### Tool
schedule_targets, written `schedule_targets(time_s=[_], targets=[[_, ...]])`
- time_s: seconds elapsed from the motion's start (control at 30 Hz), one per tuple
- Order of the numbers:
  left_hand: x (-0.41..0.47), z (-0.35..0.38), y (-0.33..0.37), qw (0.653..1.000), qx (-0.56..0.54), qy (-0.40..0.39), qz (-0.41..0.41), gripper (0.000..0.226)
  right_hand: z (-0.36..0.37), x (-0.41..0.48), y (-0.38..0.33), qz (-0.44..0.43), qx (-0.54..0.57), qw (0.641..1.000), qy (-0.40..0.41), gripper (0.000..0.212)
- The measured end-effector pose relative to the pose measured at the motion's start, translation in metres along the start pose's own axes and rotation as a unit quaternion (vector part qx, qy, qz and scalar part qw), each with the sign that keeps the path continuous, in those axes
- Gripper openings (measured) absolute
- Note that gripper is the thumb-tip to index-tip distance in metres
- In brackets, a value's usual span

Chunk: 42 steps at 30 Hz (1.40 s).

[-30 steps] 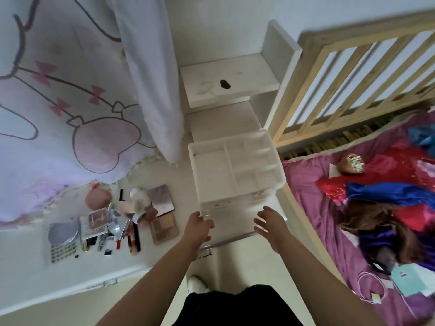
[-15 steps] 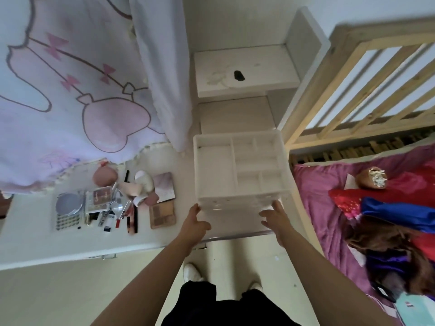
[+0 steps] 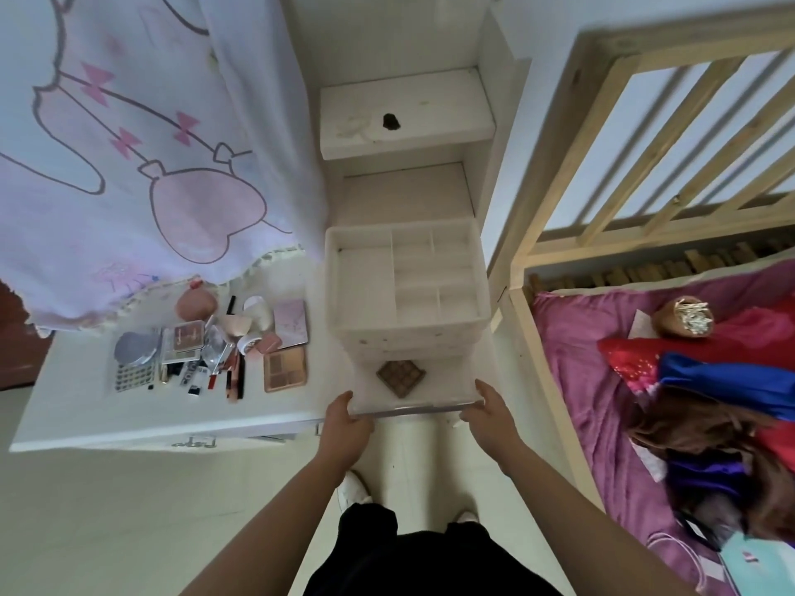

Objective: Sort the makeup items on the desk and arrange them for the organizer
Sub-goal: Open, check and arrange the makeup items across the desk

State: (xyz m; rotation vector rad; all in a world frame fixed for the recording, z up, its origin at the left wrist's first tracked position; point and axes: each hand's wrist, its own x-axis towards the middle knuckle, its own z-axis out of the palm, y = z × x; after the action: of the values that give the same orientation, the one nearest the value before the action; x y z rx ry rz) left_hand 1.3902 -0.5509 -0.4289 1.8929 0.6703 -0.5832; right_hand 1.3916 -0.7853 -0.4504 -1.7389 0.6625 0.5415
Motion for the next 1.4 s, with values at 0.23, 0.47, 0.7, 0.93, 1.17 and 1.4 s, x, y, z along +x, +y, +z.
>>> schedule_targets(time_s=[0.23, 0.47, 0.7, 0.93, 1.17, 1.4], targets=[[-0.009, 0.003, -0.021, 1.000, 0.001, -0.015, -0.004, 0.065, 0.005, -0.007, 0.021, -0.019, -0.067, 0.997, 0.014, 0.063], [0.007, -0.001, -0.026, 0.998, -0.056, -0.013, -0.032, 0.055, 0.025, -0.002, 0.003, -0.193, -0.361, 0.898, 0.162, 0.057], [0.014, -0.012, -0.030, 0.998, -0.046, -0.047, -0.023, 0.052, 0.067, 0.035, -0.042, -0.117, -0.446, 0.887, -0.013, 0.064], [0.013, -0.023, -0.035, 0.997, -0.027, -0.071, -0.025, 0.043, 0.100, 0.049, -0.033, -0.046, -0.388, 0.920, -0.008, 0.072], [0.029, -0.011, -0.023, 0.997, -0.045, -0.018, -0.066, 0.037, 0.069, 0.028, -0.028, -0.100, -0.430, 0.896, 0.044, 0.040], [0.029, 0.015, -0.024, 0.987, -0.103, -0.010, -0.122, 0.007, 0.030, -0.001, -0.009, -0.095, -0.353, 0.931, 0.004, 0.026]])
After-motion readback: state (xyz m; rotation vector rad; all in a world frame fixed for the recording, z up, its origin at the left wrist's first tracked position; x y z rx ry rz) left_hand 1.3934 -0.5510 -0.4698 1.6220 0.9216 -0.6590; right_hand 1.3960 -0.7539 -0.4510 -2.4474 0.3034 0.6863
